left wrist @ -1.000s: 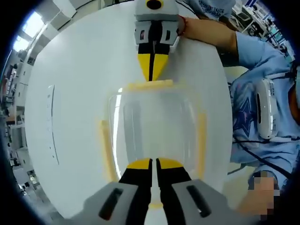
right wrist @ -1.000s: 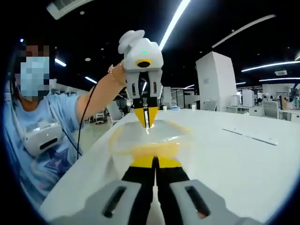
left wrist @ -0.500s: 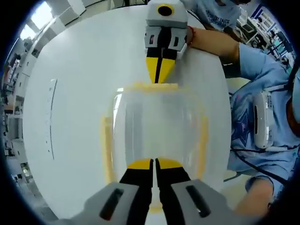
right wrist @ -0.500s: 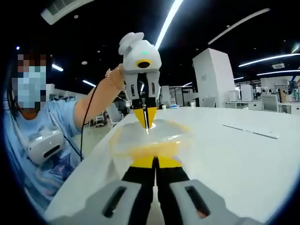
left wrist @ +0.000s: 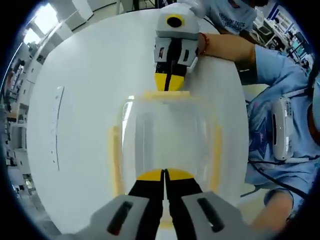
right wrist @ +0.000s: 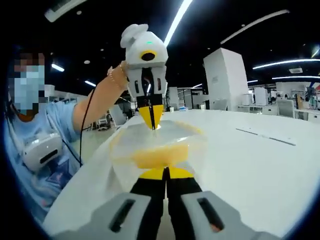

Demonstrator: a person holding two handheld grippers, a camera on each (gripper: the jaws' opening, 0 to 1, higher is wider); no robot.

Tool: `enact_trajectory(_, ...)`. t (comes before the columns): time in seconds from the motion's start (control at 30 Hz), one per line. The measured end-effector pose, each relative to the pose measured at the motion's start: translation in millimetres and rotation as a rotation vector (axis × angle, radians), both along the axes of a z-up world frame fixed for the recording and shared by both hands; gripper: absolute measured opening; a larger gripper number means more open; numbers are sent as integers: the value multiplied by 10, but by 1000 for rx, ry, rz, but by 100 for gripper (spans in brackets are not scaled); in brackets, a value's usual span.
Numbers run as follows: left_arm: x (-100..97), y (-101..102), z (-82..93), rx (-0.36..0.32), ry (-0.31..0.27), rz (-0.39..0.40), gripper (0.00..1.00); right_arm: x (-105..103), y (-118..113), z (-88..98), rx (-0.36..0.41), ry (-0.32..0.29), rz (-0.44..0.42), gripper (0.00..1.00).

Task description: Snap each plastic latch of the storage box into its locked position after aligning the lid with the box until every specified latch is closed and the lid sits flush.

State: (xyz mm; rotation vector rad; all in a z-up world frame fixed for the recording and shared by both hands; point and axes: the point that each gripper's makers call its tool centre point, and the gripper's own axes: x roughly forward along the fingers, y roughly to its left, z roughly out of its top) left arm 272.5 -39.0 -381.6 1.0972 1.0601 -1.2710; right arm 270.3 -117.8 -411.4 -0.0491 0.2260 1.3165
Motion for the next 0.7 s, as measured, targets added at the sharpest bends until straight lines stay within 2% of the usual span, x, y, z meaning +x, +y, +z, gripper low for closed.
enact_trajectory(0.03,1,-4,1,2,-1,-1,1,17,14,3,-3,-1,-2,0)
enact_trajectory(0.07,3,-13,-1,5,-2,0,1,49,-21,67,31,7,-5,0)
enact_trajectory(0.1,0,-10,1,8,-2,0,1,95,-47,39,-16,-65,-6,0)
enact_trajectory(0.13,0,-14,1,10,-2,-1,1,22,2,15,-35,-94,-7,0)
enact_trajectory(0.17,0,-9,4,11,0,-2,1,-16,32,9,-38,-98,-7,0)
enact_trajectory(0.2,0,-10,4,11,1,-2,1,35,0,74,29,-4,-9,0)
enact_trajectory(0.23,0,-7,5,10,6,0,1,66,-17,81,30,-2,-9,0)
enact_trajectory(0.27,-2,-10,5,8,10,2,1,26,16,52,4,-37,-9,0)
enact_trajectory(0.37,1,-1,6,0,29,15,1,-9,49,54,-2,-45,-10,0)
enact_trajectory(0.53,-18,-4,4,5,46,24,1,17,30,60,11,-24,-11,0)
enact_trajectory(0.7,-31,-2,-1,62,32,10,1,2,38,59,15,-16,-11,0)
